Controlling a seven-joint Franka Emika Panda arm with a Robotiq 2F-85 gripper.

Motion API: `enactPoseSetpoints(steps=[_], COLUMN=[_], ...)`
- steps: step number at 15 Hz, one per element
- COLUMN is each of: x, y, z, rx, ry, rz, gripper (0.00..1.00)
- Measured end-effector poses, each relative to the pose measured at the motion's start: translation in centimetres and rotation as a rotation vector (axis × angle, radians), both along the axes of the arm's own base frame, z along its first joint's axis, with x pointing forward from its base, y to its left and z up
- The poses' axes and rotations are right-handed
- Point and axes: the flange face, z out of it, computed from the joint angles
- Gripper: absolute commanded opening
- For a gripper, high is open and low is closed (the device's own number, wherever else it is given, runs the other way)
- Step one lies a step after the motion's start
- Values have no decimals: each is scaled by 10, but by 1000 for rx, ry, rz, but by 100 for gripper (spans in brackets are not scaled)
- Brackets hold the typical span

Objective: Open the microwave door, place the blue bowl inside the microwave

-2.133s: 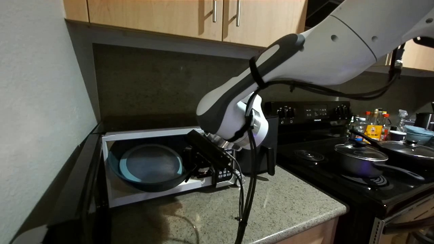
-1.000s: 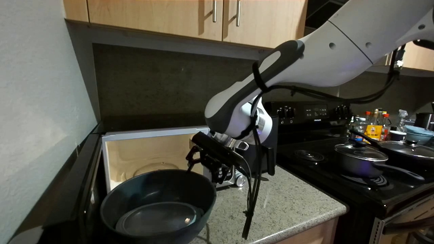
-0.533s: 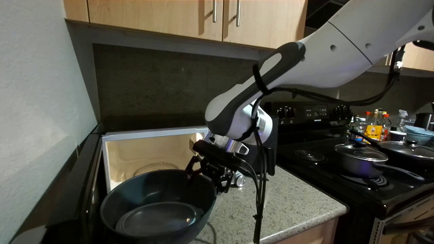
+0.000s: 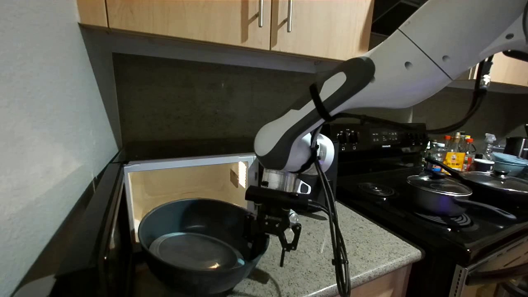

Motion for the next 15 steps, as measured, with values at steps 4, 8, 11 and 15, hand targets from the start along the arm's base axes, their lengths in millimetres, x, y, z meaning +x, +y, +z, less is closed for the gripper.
enactPoseSetpoints(steps=[4, 8, 11, 15], x=[5, 12, 16, 14], y=[6, 10, 11, 15], z=[8, 19, 24, 29], rx=[2, 11, 16, 22], ry=[-23, -58, -85, -126], rz=[11, 10, 6, 4], gripper=[20, 3, 7, 6])
